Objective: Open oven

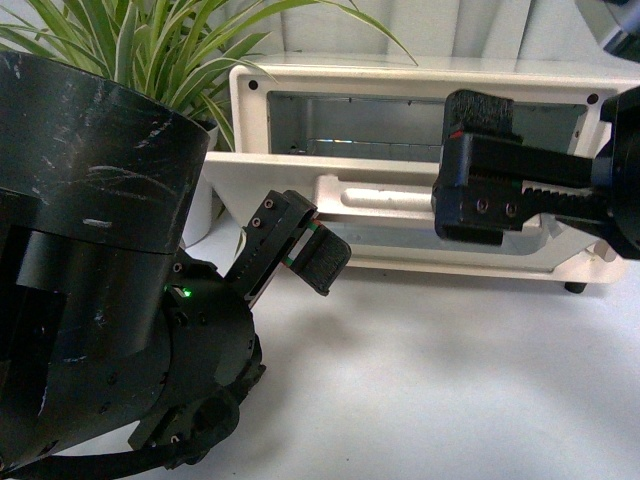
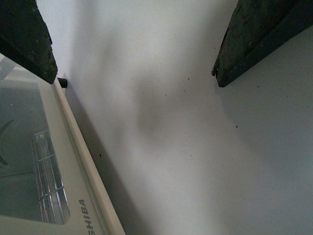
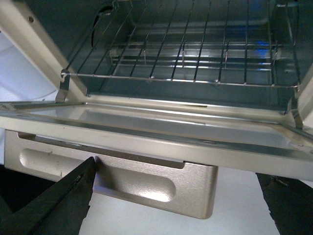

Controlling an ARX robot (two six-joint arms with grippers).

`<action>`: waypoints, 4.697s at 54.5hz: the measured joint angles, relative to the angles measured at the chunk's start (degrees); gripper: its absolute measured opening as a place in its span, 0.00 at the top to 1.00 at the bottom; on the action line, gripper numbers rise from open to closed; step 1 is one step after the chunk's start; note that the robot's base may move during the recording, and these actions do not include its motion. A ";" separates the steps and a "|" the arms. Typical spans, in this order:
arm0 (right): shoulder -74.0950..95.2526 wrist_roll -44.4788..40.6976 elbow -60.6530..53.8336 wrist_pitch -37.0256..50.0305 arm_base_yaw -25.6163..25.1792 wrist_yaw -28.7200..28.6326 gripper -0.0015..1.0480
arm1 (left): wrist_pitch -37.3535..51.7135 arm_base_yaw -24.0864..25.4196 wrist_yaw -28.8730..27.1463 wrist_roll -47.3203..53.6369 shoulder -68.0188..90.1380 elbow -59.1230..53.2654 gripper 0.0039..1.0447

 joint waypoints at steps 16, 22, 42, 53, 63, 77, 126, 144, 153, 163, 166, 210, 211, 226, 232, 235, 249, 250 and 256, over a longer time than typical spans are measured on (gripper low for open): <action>-2.10 -0.96 -4.07 0.46 1.53 -0.96 0.09 | 0.09 -0.02 0.31 1.11 -0.02 -0.57 0.06; -4.33 -0.98 -5.57 -0.46 1.53 -0.35 0.09 | 0.15 -0.04 0.11 2.03 -0.28 -0.94 0.06; -16.52 1.77 -9.73 -3.87 -0.22 -2.71 0.09 | -1.11 -0.04 -2.99 8.17 -2.45 -2.86 0.06; -22.77 3.63 -12.20 -5.14 -4.70 -4.70 0.09 | -1.25 0.00 -4.20 13.27 -2.67 -3.67 0.06; -23.69 3.89 -14.10 -5.11 -7.87 -6.34 0.09 | -1.42 -0.02 -5.97 18.49 -2.71 -3.91 0.06; -24.28 4.57 -16.63 -4.81 -9.99 -7.41 0.09 | -1.42 -0.37 -8.46 24.11 -2.71 -4.07 0.06; -25.09 5.03 -18.25 -4.28 -11.30 -9.25 0.09 | 1.36 -2.86 -18.73 46.97 -3.96 -7.65 0.06; -25.92 5.03 -19.15 -4.35 -12.66 -10.34 0.09 | 3.82 -4.46 -20.85 56.85 -3.67 -8.90 0.06; -26.43 5.09 -19.52 -4.37 -13.05 -10.93 0.09 | 3.65 -5.09 -19.85 59.58 -4.35 -10.56 0.06; -26.75 5.33 -19.80 -4.42 -13.31 -11.39 0.09 | 4.20 -6.12 -20.41 63.04 -6.23 -11.80 0.06; -27.04 5.42 -19.82 -4.59 -13.46 -11.65 0.09 | 4.35 -6.71 -20.55 64.54 -7.06 -12.26 0.06; -63.80 -4.28 -34.05 -15.80 -19.67 -18.56 0.09 | -6.23 -5.33 -17.20 73.64 -62.20 -33.86 0.06; -65.29 -4.42 -34.40 -16.83 -19.23 -18.08 0.09 | -7.10 -5.07 -17.42 73.48 -63.89 -34.29 0.06; -72.89 -3.56 -38.66 -16.98 -21.90 -18.32 0.09 | -20.50 -2.03 -19.58 69.61 -81.79 -38.10 0.06; -73.05 -3.54 -38.66 -16.83 -22.08 -18.38 0.09 | -20.50 -1.99 -19.54 69.42 -82.09 -38.10 0.06; -73.05 -3.52 -38.66 -16.83 -22.08 -18.36 0.09 | -20.52 -1.99 -19.52 69.40 -82.12 -38.10 0.06; -77.90 -13.77 -42.73 -9.79 -24.74 -9.66 0.60 | -25.24 9.40 -13.86 67.43 -93.37 -40.98 0.59; -77.90 -14.03 -42.73 -9.79 -24.74 -9.66 0.65 | -25.59 10.32 -13.18 67.32 -93.81 -40.98 0.62; -77.90 -14.34 -42.73 -9.79 -24.74 -9.66 0.83 | -27.02 14.64 -9.18 67.19 -95.38 -40.98 0.81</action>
